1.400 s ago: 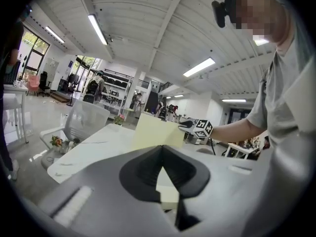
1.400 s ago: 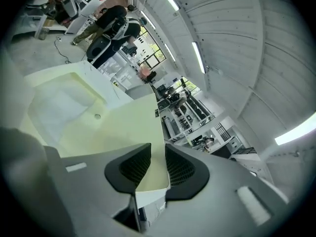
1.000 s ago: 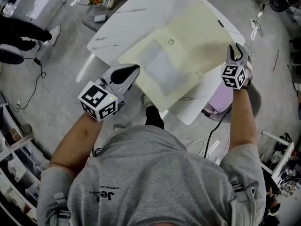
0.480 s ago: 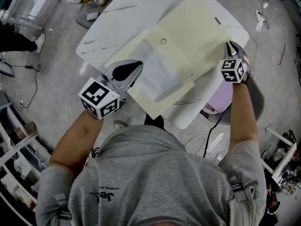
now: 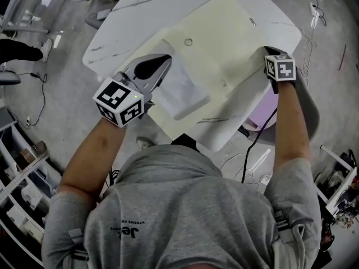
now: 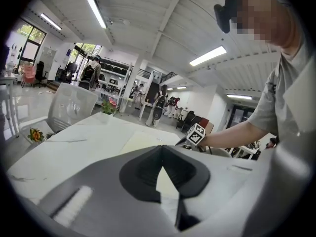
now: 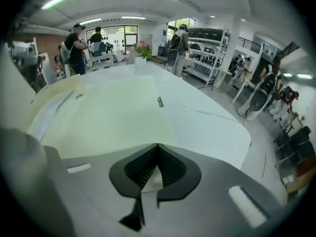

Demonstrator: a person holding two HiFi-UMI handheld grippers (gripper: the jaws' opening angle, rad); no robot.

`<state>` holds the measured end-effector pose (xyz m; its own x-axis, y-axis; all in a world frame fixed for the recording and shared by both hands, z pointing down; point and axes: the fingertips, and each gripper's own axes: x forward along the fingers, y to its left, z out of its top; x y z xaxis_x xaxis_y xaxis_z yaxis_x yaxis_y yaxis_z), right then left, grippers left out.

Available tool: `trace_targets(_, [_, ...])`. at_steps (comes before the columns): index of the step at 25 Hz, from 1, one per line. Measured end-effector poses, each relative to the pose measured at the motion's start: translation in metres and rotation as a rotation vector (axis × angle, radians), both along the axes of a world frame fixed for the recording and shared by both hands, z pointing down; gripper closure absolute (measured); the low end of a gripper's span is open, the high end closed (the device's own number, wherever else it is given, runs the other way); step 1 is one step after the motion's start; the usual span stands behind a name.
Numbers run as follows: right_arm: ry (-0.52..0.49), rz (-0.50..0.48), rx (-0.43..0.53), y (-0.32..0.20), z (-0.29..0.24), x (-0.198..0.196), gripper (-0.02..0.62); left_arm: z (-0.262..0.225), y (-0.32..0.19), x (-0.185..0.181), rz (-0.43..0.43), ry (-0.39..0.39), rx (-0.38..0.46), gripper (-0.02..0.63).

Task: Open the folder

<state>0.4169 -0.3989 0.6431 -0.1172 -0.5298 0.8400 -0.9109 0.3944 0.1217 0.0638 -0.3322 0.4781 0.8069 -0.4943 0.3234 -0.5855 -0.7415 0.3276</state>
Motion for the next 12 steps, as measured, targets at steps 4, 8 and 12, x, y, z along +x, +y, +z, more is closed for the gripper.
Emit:
trace_targets(4, [-0.012, 0.003, -0.028, -0.002, 0.0, 0.001, 0.592, 0.008, -0.01, 0.001, -0.03, -0.007, -0.003, 0.548])
trace_targets(8, [0.01, -0.001, -0.063, -0.001, 0.003, 0.0, 0.592, 0.008, -0.016, -0.003, -0.057, -0.012, -0.004, 0.548])
trace_targets(12, [0.024, 0.003, -0.069, 0.0, 0.005, 0.001, 0.592, 0.006, -0.018, -0.007, -0.076, -0.014, -0.002, 0.548])
